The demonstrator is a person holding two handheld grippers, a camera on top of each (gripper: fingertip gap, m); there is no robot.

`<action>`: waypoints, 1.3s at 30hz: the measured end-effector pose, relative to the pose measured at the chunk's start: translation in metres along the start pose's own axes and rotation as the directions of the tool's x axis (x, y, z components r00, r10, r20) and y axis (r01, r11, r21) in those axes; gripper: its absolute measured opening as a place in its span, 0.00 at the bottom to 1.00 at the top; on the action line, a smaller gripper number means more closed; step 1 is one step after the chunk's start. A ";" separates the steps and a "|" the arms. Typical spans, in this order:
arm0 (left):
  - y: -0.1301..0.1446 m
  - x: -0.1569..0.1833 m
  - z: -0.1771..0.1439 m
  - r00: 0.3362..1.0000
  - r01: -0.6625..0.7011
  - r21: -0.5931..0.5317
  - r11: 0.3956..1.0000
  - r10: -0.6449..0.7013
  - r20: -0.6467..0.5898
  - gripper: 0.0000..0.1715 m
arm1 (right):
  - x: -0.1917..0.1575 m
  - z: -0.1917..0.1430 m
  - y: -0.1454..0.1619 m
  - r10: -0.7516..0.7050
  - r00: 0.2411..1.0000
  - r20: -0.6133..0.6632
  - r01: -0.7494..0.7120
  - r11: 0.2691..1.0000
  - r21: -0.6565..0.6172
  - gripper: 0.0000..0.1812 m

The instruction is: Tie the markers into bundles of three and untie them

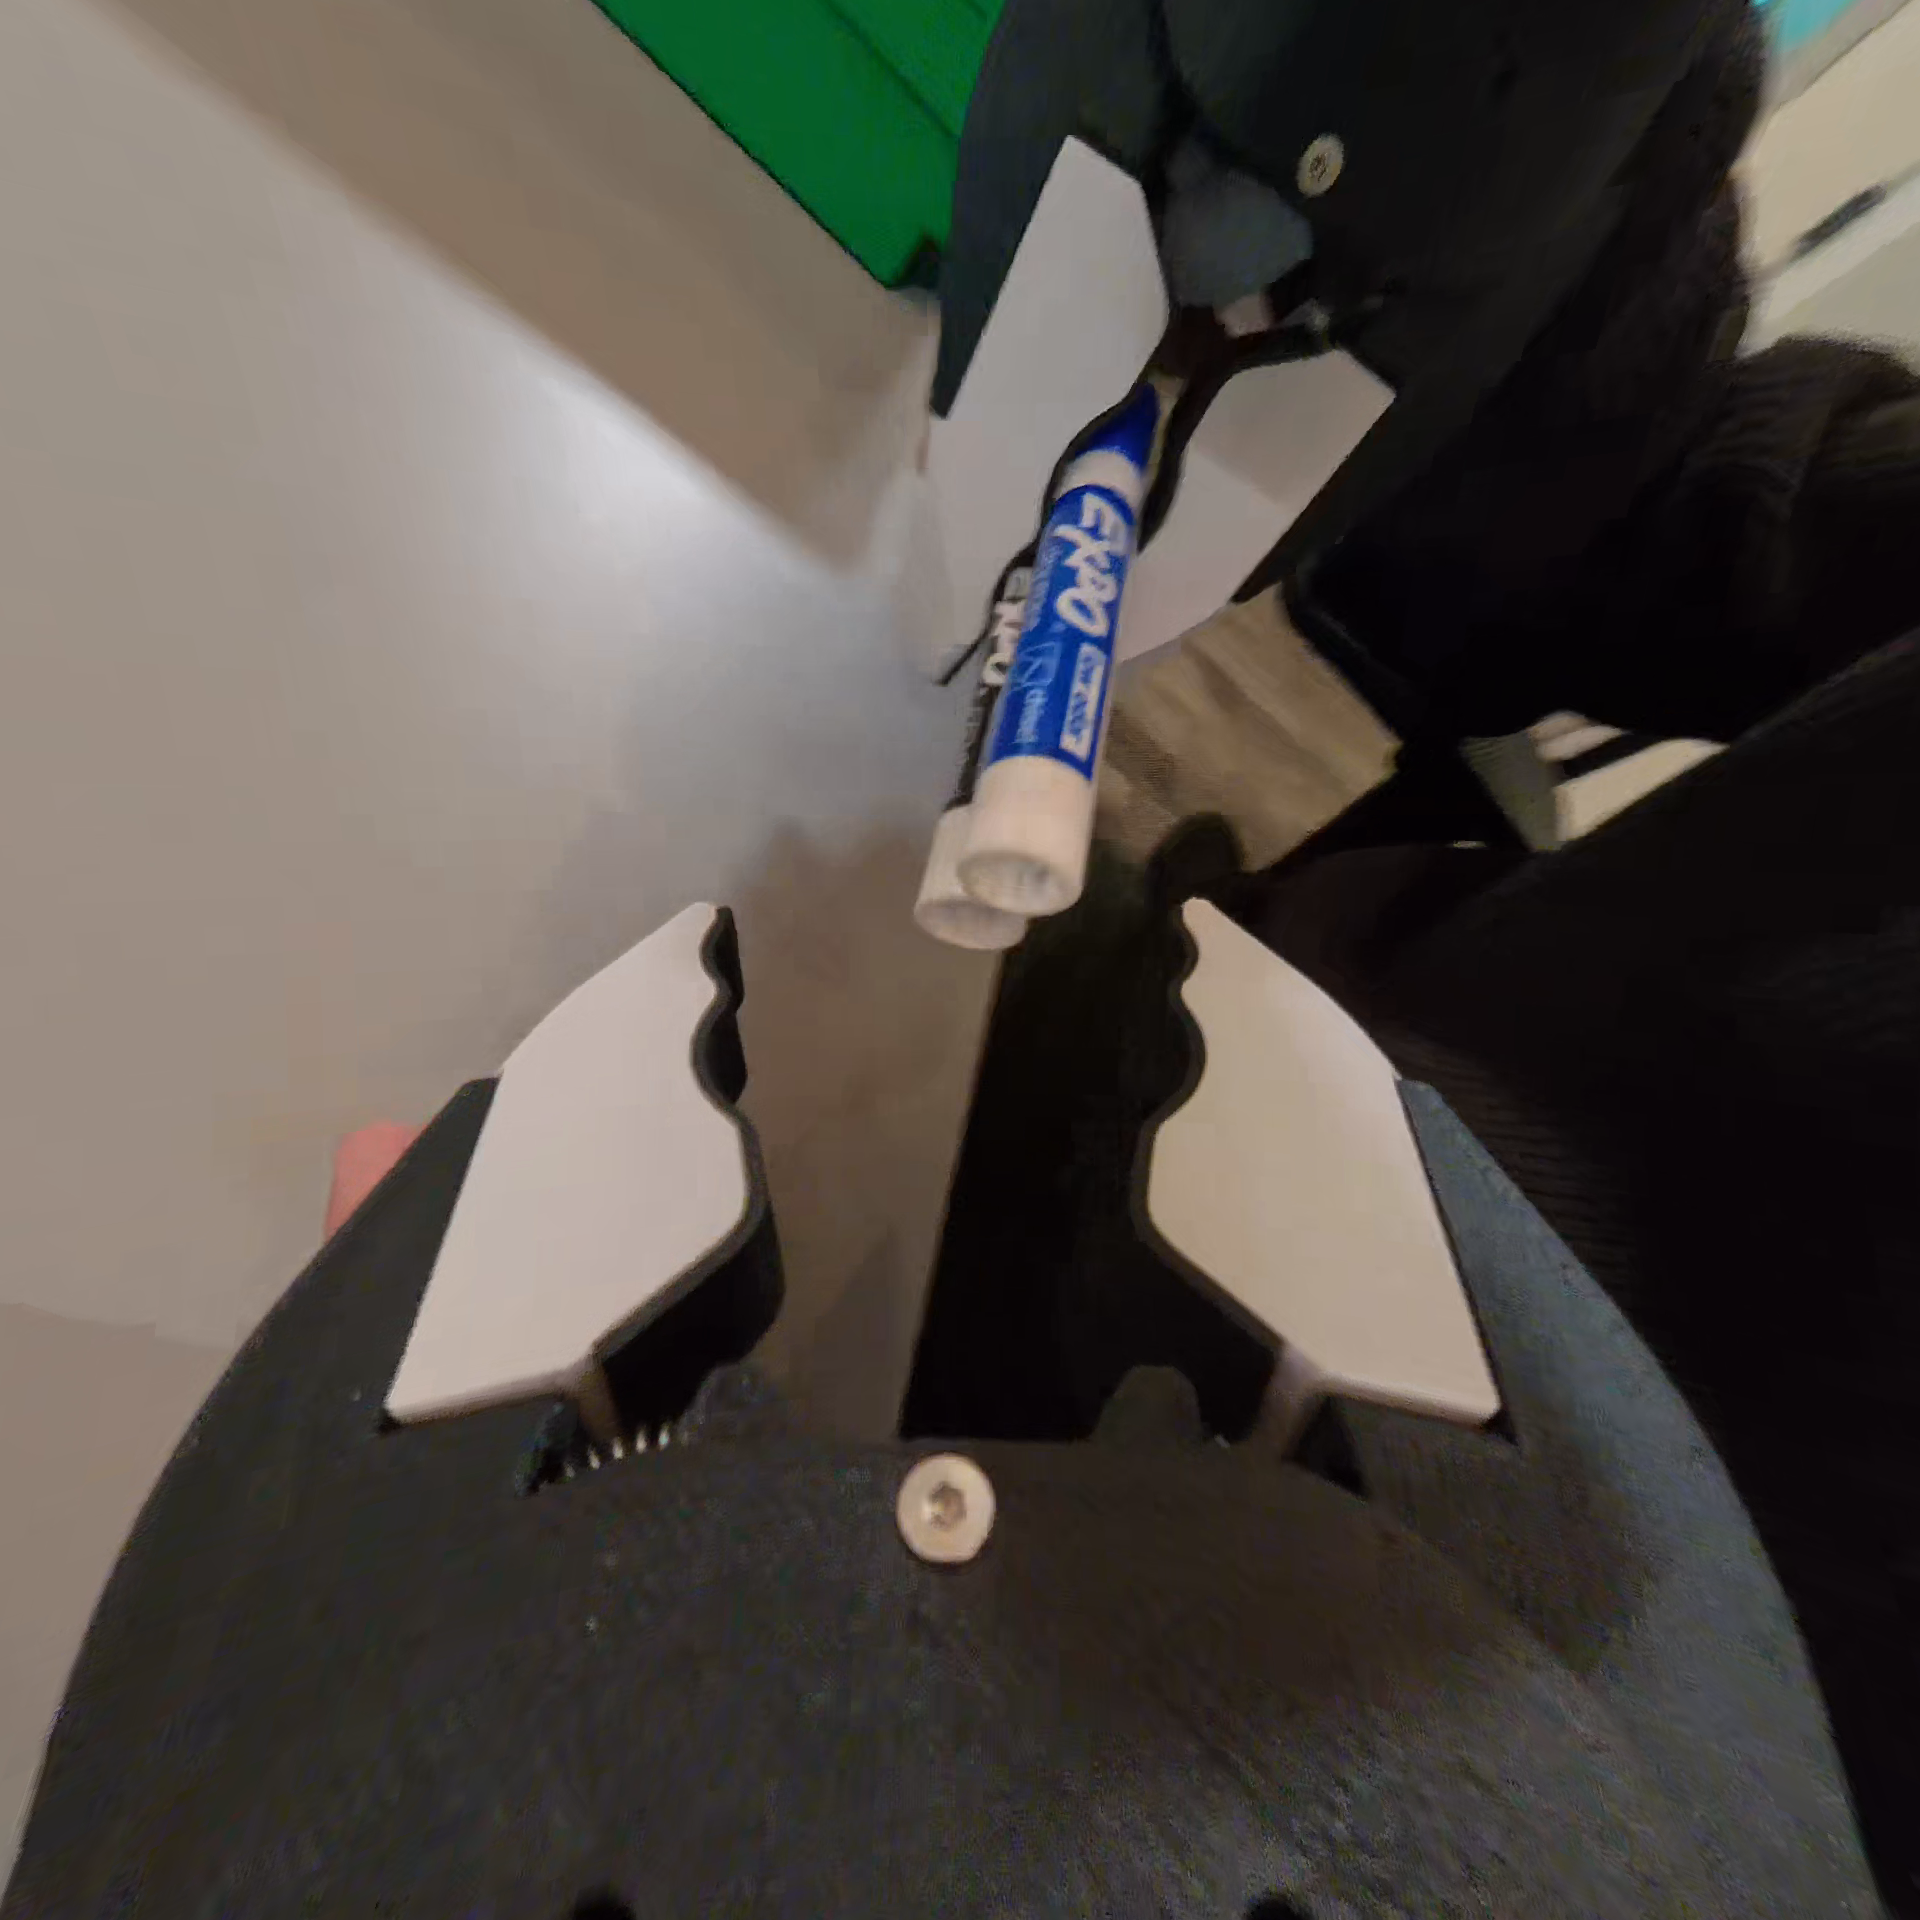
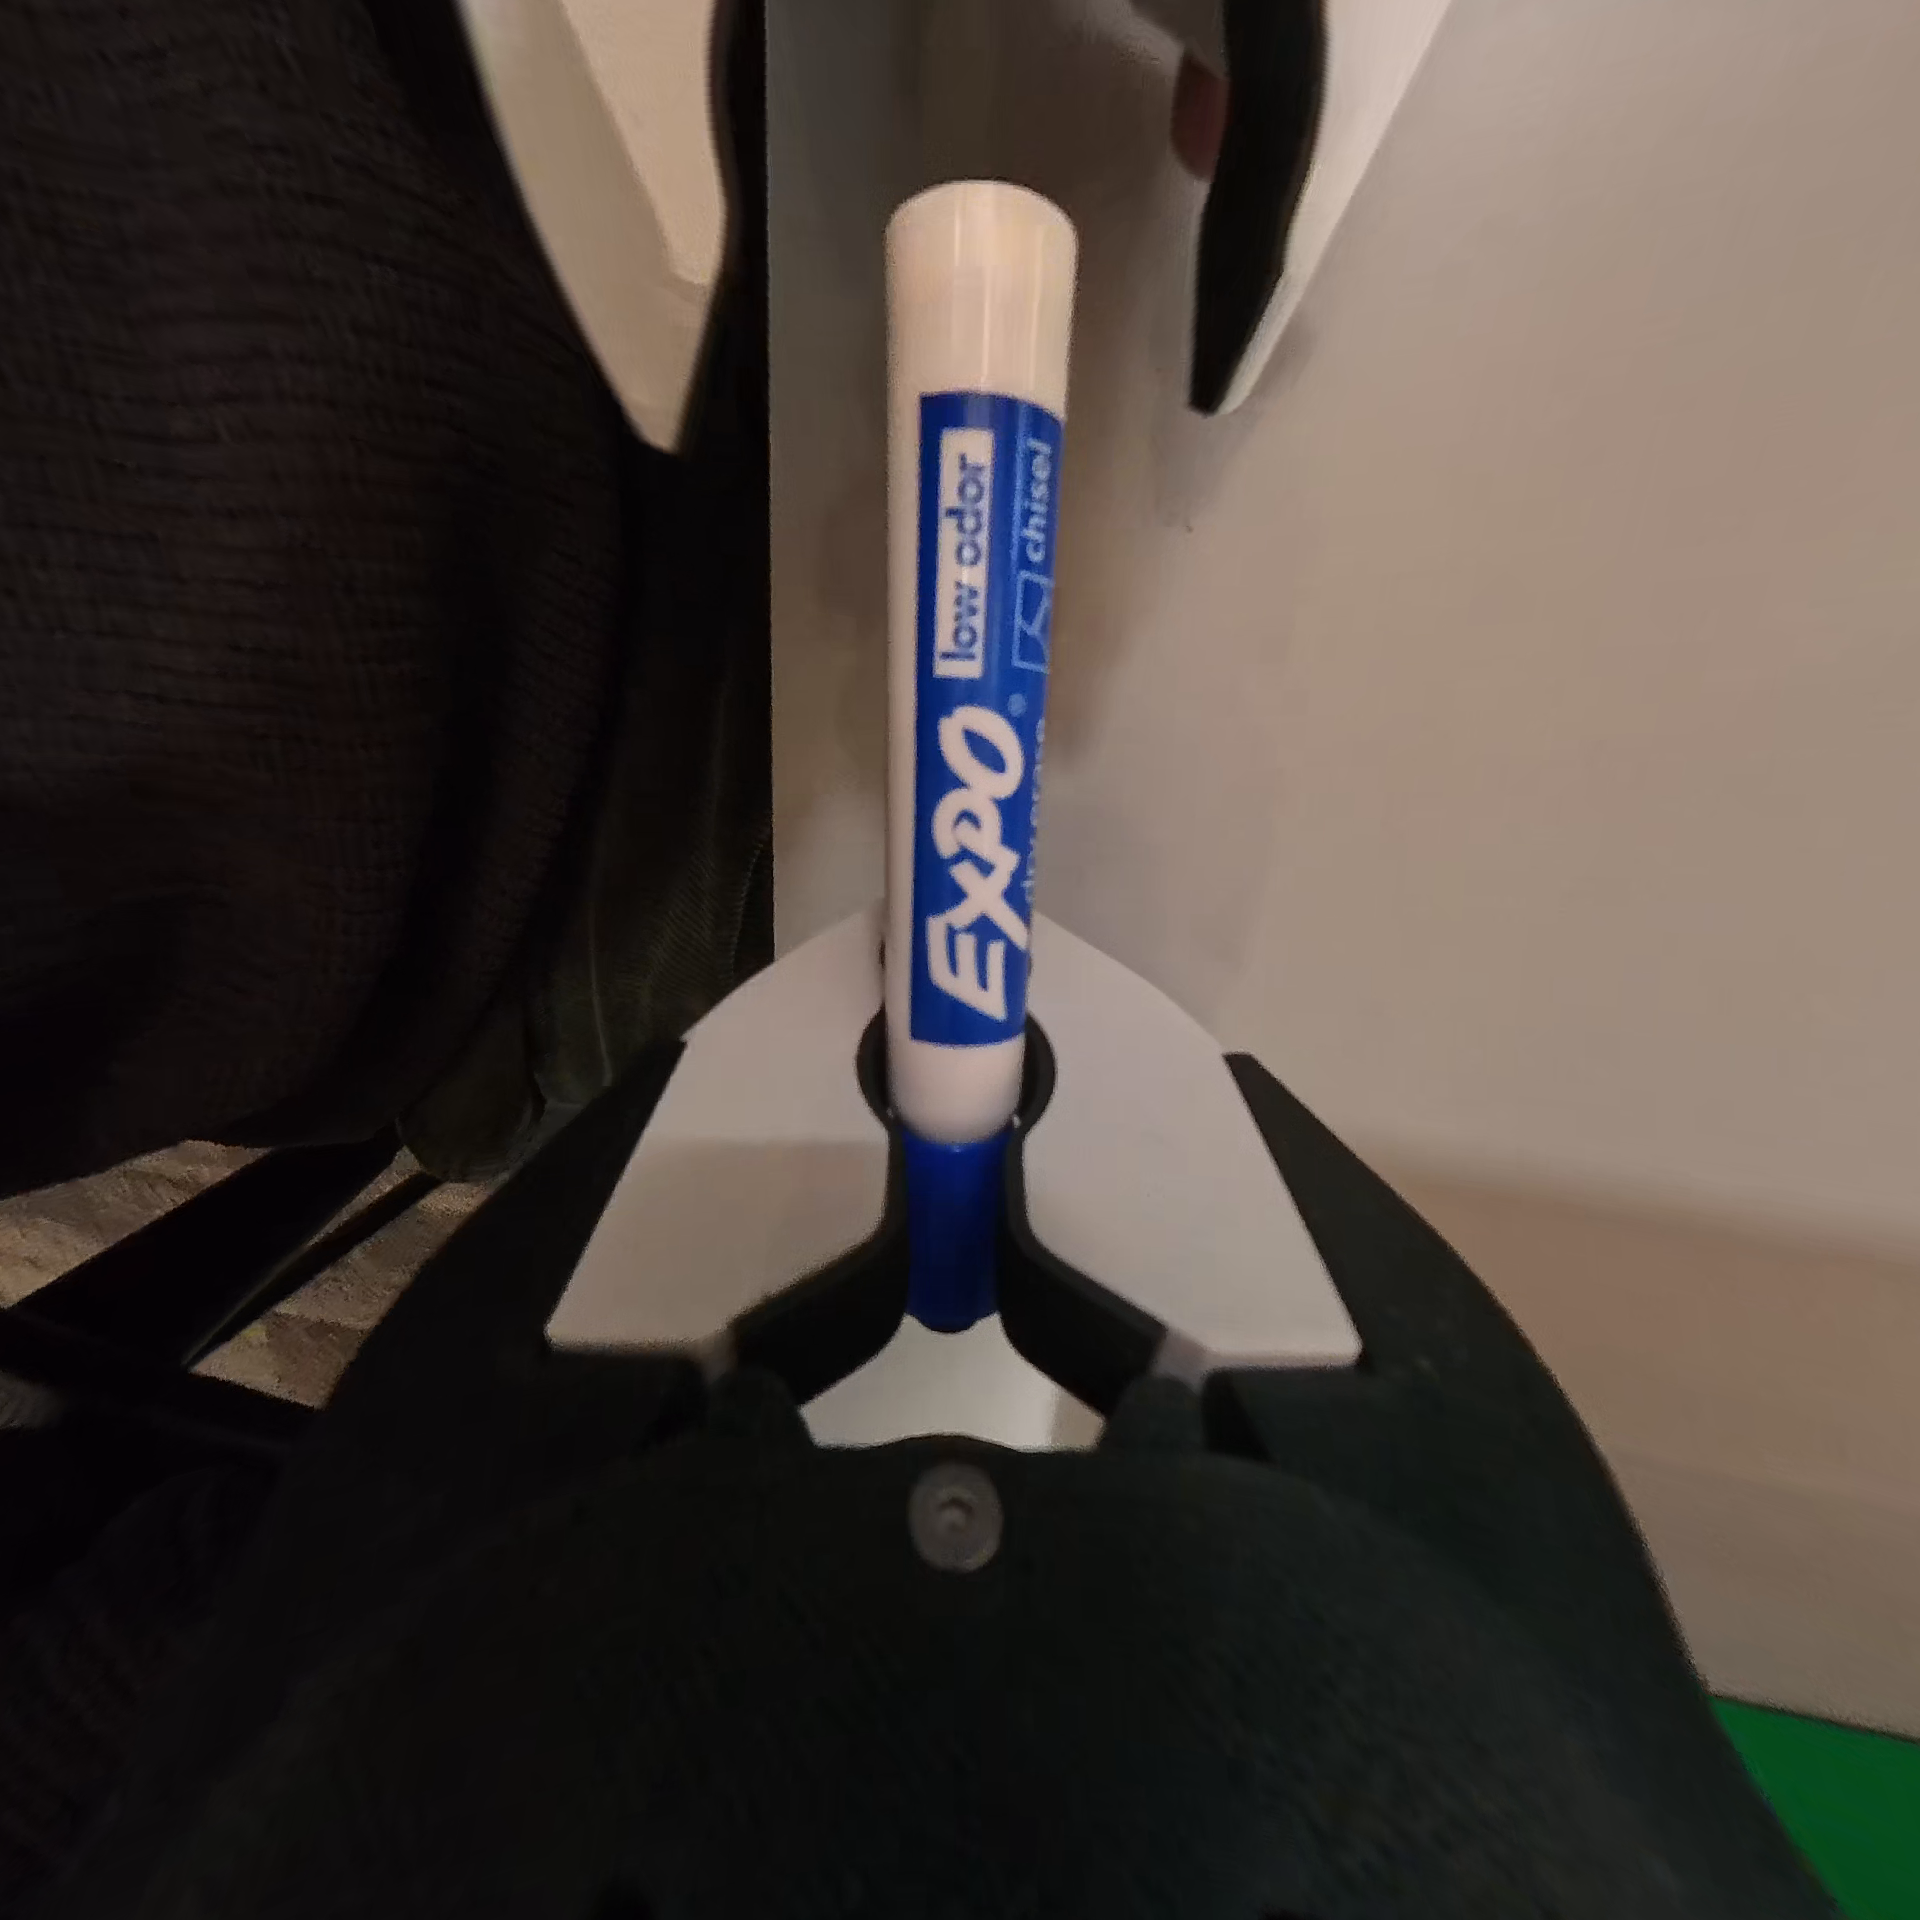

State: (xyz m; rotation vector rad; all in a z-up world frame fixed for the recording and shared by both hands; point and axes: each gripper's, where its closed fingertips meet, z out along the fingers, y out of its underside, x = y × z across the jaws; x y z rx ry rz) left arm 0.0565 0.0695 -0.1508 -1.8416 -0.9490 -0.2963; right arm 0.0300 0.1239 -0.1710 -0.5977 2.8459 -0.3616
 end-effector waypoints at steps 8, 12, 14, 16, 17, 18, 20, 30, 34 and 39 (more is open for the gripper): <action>0.035 0.036 -0.005 0.910 0.213 -0.420 0.882 -0.336 -0.244 0.53 | -0.009 0.006 -0.014 -0.144 0.989 0.029 0.146 0.987 -0.066 0.08; 0.042 0.060 -0.003 0.788 0.282 -0.561 0.778 -0.522 -0.328 0.54 | -0.016 0.013 -0.023 -0.231 0.971 0.063 0.236 0.968 -0.084 0.08; 0.040 0.067 -0.003 0.711 0.308 -0.598 0.740 -0.597 -0.371 0.55 | -0.022 0.015 -0.029 -0.271 0.959 0.085 0.278 0.957 -0.078 0.08; 0.035 0.071 -0.003 0.646 0.337 -0.602 0.724 -0.643 -0.411 0.57 | -0.026 0.015 -0.034 -0.303 0.948 0.097 0.310 0.948 -0.071 0.08; 0.032 0.073 -0.003 0.617 0.347 -0.599 0.722 -0.657 -0.433 0.57 | -0.028 0.014 -0.035 -0.316 0.944 0.099 0.323 0.944 -0.070 0.08; 0.031 0.076 -0.004 0.591 0.347 -0.599 0.721 -0.664 -0.458 0.57 | -0.029 0.014 -0.037 -0.327 0.940 0.099 0.335 0.940 -0.071 0.08; 0.030 0.083 -0.006 0.557 0.330 -0.603 0.726 -0.666 -0.497 0.55 | -0.030 0.013 -0.040 -0.350 0.931 0.102 0.358 0.931 -0.071 0.08; 0.039 0.105 -0.008 0.416 0.305 -0.656 0.691 -0.716 -0.561 0.50 | -0.037 0.016 -0.055 -0.457 0.880 0.127 0.467 0.881 -0.071 0.08; 0.038 0.106 -0.005 0.395 0.316 -0.657 0.684 -0.725 -0.565 0.47 | -0.040 0.017 -0.057 -0.477 0.868 0.138 0.489 0.870 -0.064 0.08; 0.035 0.104 -0.005 0.378 0.326 -0.657 0.680 -0.731 -0.569 0.43 | -0.040 0.018 -0.054 -0.476 0.868 0.140 0.488 0.870 -0.067 0.08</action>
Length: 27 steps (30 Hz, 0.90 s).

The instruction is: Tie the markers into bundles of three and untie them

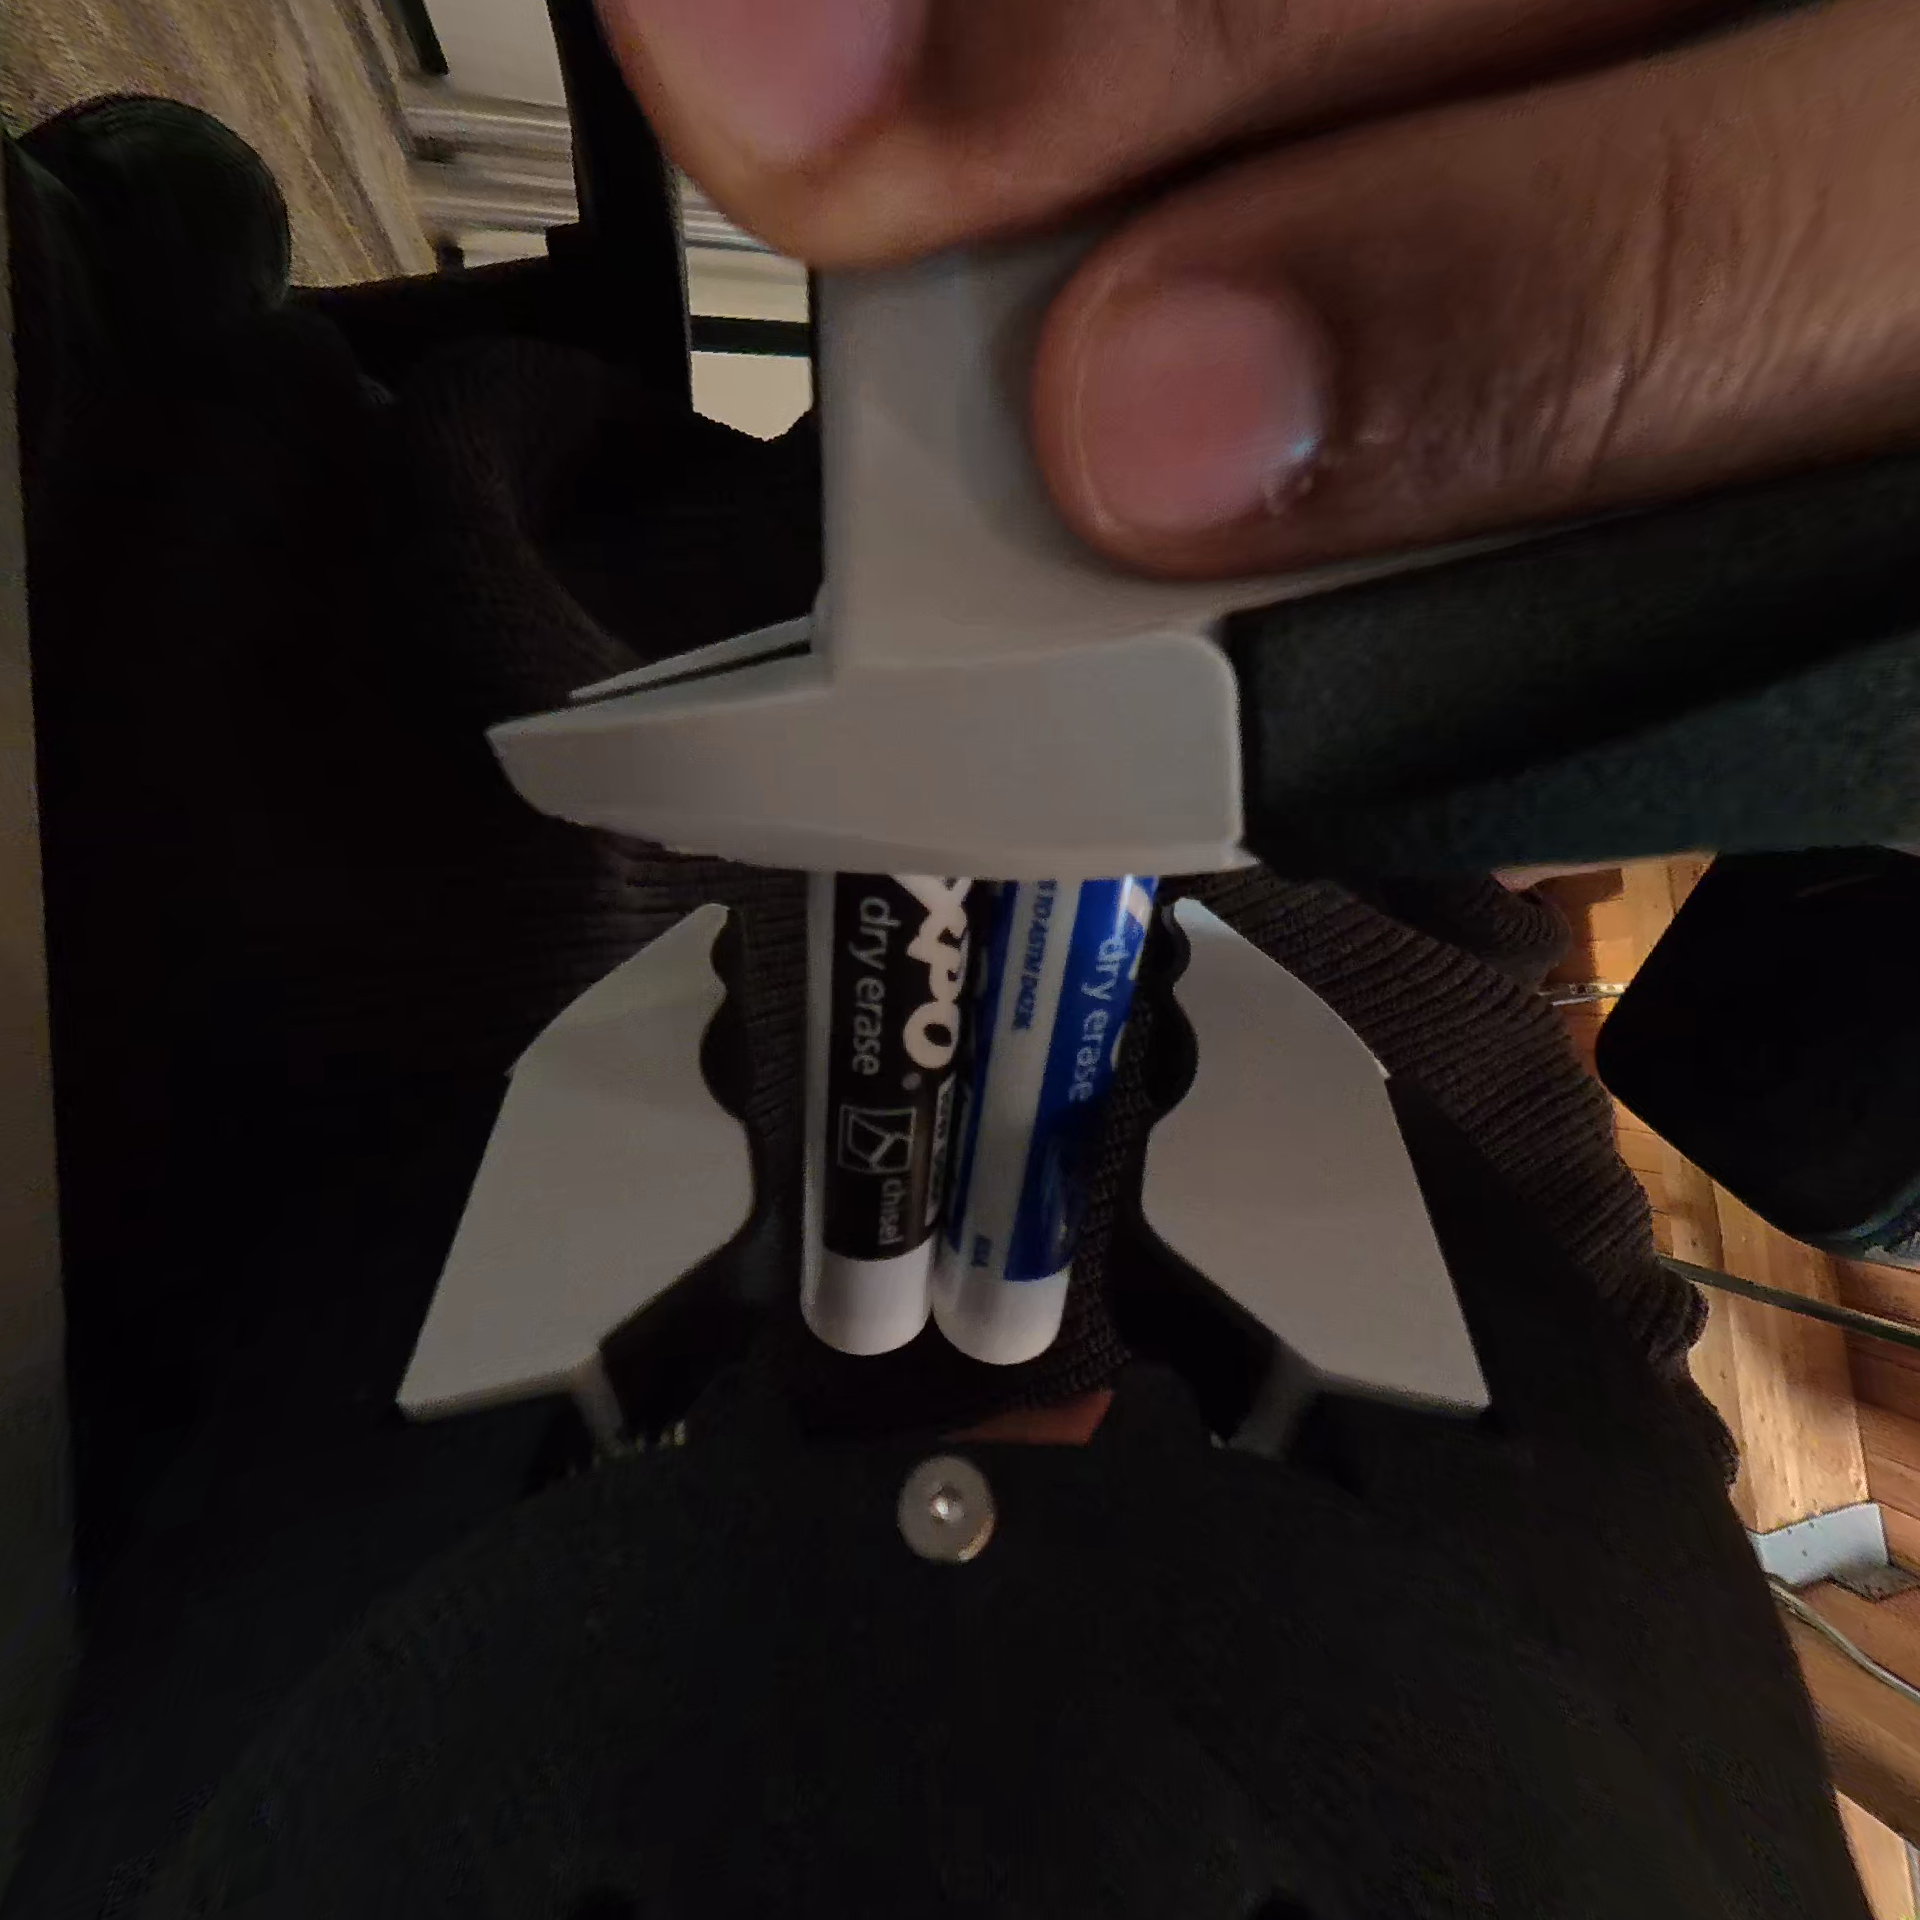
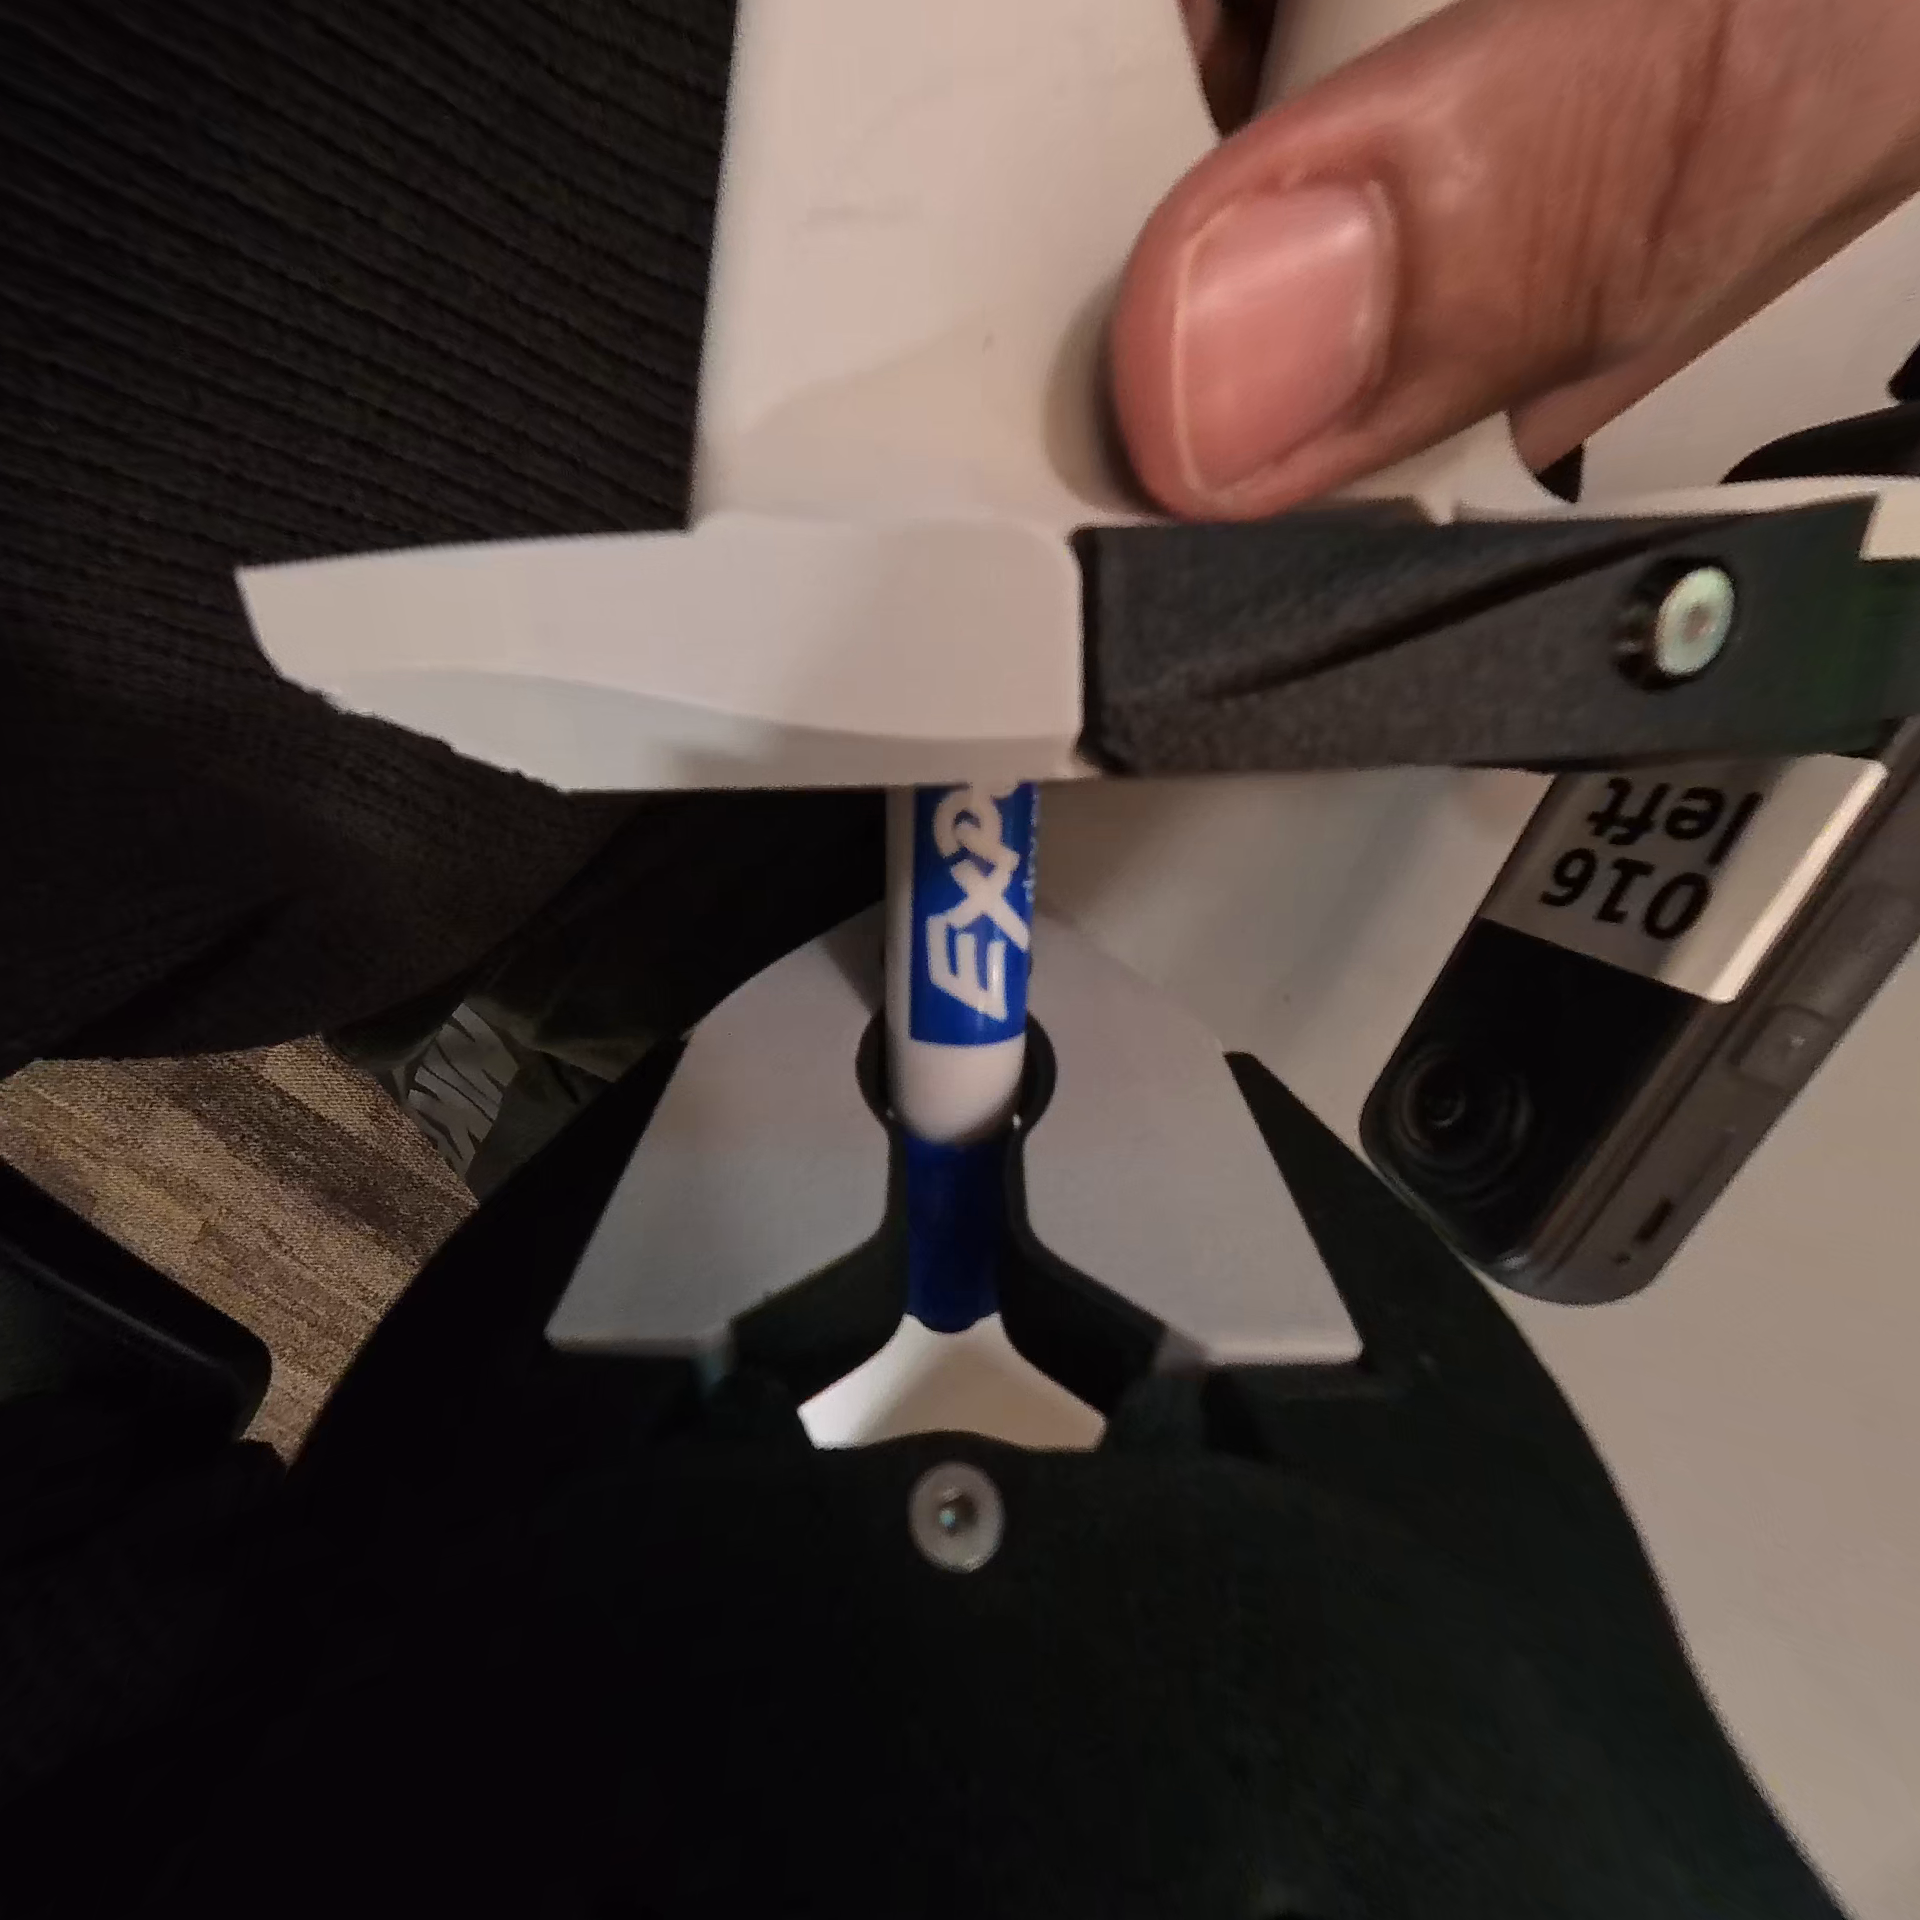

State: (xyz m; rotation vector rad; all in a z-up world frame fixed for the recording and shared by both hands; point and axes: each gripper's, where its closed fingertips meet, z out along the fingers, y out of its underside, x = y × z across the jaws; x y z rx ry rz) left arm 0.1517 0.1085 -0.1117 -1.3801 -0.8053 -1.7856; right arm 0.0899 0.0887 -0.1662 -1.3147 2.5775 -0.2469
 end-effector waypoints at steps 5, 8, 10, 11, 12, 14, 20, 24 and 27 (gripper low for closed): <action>0.001 0.003 0.002 1.000 -0.001 -0.018 1.000 0.001 -0.020 0.41 | -0.002 0.002 0.002 -0.001 1.000 0.007 0.001 1.000 -0.003 0.08; 0.001 0.004 0.003 0.999 0.002 -0.017 1.000 -0.003 -0.039 0.39 | -0.002 0.004 0.000 -0.005 1.000 0.010 0.005 1.000 -0.004 0.08; 0.000 0.004 0.003 0.999 0.002 -0.016 1.000 -0.003 -0.047 0.38 | -0.003 0.004 -0.001 -0.008 1.000 0.013 0.008 1.000 -0.002 0.08; 0.000 0.003 0.003 0.999 0.003 -0.016 1.000 -0.004 -0.048 0.37 | -0.003 0.004 -0.001 -0.008 1.000 0.014 0.008 1.000 -0.002 0.08; 0.000 0.003 0.003 0.999 0.003 -0.016 1.000 -0.004 -0.048 0.36 | -0.003 0.004 -0.001 -0.009 1.000 0.015 0.010 1.000 -0.001 0.08; 0.000 0.003 0.004 0.999 0.004 -0.018 1.000 -0.005 -0.049 0.35 | -0.003 0.004 -0.002 -0.011 1.000 0.018 0.011 1.000 0.000 0.08; 0.001 0.002 0.005 0.999 0.007 -0.023 1.000 -0.008 -0.053 0.33 | -0.004 0.005 -0.004 -0.020 1.000 0.024 0.020 1.000 0.000 0.08; 0.001 0.000 0.006 0.999 0.006 -0.027 1.000 -0.008 -0.050 0.31 | -0.004 0.006 -0.005 -0.021 0.999 0.027 0.021 1.000 0.000 0.08; 0.001 0.000 0.006 0.998 0.004 -0.022 1.000 -0.005 -0.057 0.28 | -0.004 0.005 -0.006 -0.019 0.999 0.028 0.019 1.000 0.004 0.08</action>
